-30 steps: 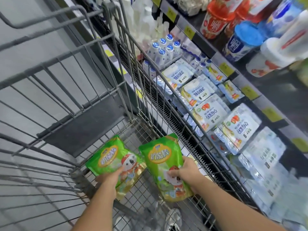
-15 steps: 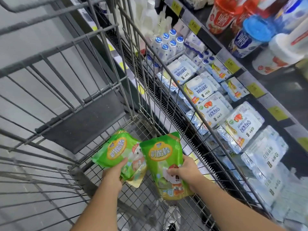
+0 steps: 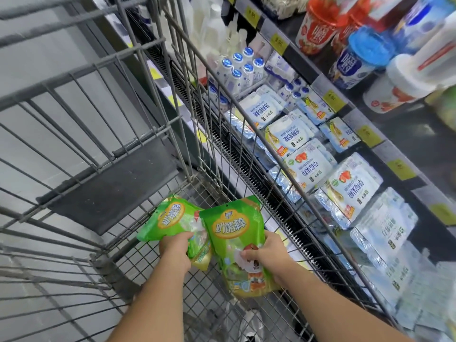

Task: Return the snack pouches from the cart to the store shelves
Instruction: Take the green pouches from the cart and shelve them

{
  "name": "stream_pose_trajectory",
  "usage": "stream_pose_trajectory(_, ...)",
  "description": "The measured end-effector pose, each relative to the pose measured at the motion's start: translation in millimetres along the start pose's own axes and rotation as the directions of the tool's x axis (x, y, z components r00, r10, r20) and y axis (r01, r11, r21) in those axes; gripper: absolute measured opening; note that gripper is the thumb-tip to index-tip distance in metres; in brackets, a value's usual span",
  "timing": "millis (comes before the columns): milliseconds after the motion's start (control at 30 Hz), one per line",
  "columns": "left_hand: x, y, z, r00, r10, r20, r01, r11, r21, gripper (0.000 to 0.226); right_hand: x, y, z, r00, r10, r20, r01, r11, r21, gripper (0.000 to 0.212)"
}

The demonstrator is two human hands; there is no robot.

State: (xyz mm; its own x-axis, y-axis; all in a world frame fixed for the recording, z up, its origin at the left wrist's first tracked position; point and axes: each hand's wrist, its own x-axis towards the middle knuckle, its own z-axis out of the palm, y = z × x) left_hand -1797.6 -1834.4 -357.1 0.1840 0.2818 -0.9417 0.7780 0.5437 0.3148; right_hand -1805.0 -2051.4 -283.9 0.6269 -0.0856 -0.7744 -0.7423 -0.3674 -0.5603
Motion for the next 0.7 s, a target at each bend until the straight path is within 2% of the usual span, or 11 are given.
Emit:
stream_pose_trajectory(100,-18,0,-6,0.984,0.114,-0.135,-0.094,0.985,0.146,0.019,-10,-6,3,0.998,-0.045,0.032,0.045,0.999,0.0,0.029)
stream_pose_trajectory(167,-36,1,-15,0.968,0.195,-0.16,-0.15,0.955,0.256,0.015,-19,-12,5,0.997,-0.068,0.024,0.068,0.998,0.011,0.028)
stream_pose_trajectory(233,-55,4,-25,0.951,0.274,-0.143,-0.206,0.906,0.37,0.009,-31,-18,6,0.995,-0.087,0.04,0.086,0.996,0.014,0.027)
stream_pose_trajectory(333,-87,14,-41,0.919,0.378,-0.109,-0.283,0.828,0.484,0.025,-57,-29,7,0.986,-0.125,0.107,0.125,0.992,0.004,0.025)
stream_pose_trajectory(433,-121,31,-61,0.871,0.483,-0.089,-0.337,0.718,0.609,0.019,-86,-47,11,0.971,-0.205,0.119,0.214,0.975,-0.064,0.026)
stream_pose_trajectory(500,-143,45,-75,0.837,0.542,-0.073,-0.37,0.66,0.653,0.024,-108,-64,11,0.953,-0.275,0.129,0.285,0.956,-0.066,0.029)
stream_pose_trajectory(633,-193,72,-91,0.741,0.672,0.024,-0.491,0.517,0.701,0.022,-155,-102,-11,0.907,-0.403,0.125,0.401,0.915,0.042,0.031)
stream_pose_trajectory(700,-218,84,-90,0.678,0.731,0.073,-0.534,0.423,0.732,0.035,-176,-119,-36,0.88,-0.466,0.09,0.454,0.882,0.127,0.031)
